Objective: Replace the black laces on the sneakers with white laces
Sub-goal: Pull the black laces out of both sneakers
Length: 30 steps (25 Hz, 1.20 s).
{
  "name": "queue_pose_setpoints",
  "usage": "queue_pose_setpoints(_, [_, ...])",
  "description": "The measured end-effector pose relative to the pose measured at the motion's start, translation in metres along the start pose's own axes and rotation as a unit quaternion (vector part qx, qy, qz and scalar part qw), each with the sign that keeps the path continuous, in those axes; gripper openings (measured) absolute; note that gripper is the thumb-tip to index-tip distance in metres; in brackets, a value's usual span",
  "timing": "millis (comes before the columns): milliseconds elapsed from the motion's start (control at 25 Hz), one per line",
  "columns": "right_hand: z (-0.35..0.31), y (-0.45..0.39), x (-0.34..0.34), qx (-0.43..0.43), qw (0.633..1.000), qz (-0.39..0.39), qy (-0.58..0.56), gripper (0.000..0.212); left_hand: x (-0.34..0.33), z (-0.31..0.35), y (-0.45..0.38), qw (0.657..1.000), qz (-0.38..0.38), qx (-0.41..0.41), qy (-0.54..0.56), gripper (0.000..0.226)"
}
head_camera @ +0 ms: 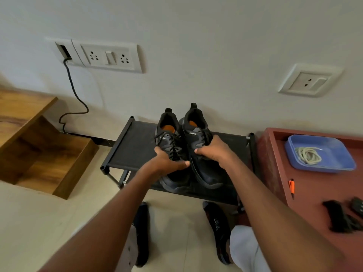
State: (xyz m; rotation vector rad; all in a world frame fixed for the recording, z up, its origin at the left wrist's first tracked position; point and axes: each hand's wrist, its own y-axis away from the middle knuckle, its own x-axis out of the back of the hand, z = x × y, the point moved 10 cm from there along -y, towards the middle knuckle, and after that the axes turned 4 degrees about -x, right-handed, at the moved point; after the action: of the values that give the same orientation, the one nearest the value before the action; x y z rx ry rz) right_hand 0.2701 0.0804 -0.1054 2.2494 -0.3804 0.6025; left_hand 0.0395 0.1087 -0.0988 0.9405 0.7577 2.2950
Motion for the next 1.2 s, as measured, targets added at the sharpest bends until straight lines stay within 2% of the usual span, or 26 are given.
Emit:
queue_pose_setpoints(80, [-0.002,0.010,0.006,-0.003,1.000,-0.006,0.001,0.105,-0.008,-0.001,-0.006,0.999,0.007,0.009,-0.054,0.195])
queue_pose_setpoints(120, [-0.002,0.010,0.007,0.003,1.000,-0.011,0.004,0.108,-0.007,-0.004,-0.013,0.998,0.017,0.016,-0.062,0.204])
queue_pose_setpoints(200, [0.003,0.003,0.006,0.014,0.999,-0.030,0.012,0.110,-0.001,-0.006,-0.025,0.998,0.036,0.022,-0.040,0.205])
queue_pose_setpoints(280, [-0.003,0.023,0.010,0.014,0.999,-0.028,0.013,0.107,0.002,0.003,-0.002,0.997,0.068,0.026,-0.026,0.187])
queue_pose_setpoints(360, [-0.006,0.032,0.013,0.015,1.000,-0.022,0.001,0.099,0.006,0.008,0.012,0.991,0.130,0.023,-0.032,0.159])
queue_pose_setpoints(440, [-0.008,0.040,0.014,0.001,1.000,-0.006,-0.013,0.094,0.013,0.010,0.014,0.987,0.161,0.009,-0.007,0.147])
queue_pose_setpoints(560, [-0.013,0.049,0.007,-0.012,1.000,0.029,-0.003,0.089,0.035,0.004,0.009,0.987,0.157,-0.001,0.017,0.143])
queue_pose_setpoints(720, [-0.019,0.070,-0.013,0.005,0.995,0.065,0.077,0.096,0.048,-0.009,0.010,0.995,0.092,0.011,0.036,0.144])
queue_pose_setpoints(800, [-0.025,0.074,-0.016,0.016,0.992,0.047,0.112,0.089,0.060,0.000,0.009,0.995,0.096,-0.008,-0.017,0.133])
queue_pose_setpoints(880, [-0.034,0.080,-0.006,0.027,0.989,0.016,0.144,0.068,0.081,0.029,0.017,0.974,0.181,-0.074,-0.113,0.110])
queue_pose_setpoints(920, [-0.039,0.082,0.004,0.040,0.986,0.018,0.158,0.053,0.091,0.051,0.025,0.952,0.239,-0.138,-0.132,0.091])
queue_pose_setpoints(1000, [-0.048,0.082,0.033,0.083,0.979,0.081,0.170,0.029,0.093,0.090,0.039,0.909,0.296,-0.267,-0.122,0.053])
queue_pose_setpoints(1080, [-0.052,0.079,0.049,0.113,0.974,0.131,0.149,0.022,0.076,0.112,0.036,0.900,0.263,-0.323,-0.129,0.032])
queue_pose_setpoints(1200, [-0.059,0.065,0.042,0.137,0.974,0.106,0.144,0.024,0.045,0.128,0.019,0.911,0.190,-0.335,-0.146,0.030])
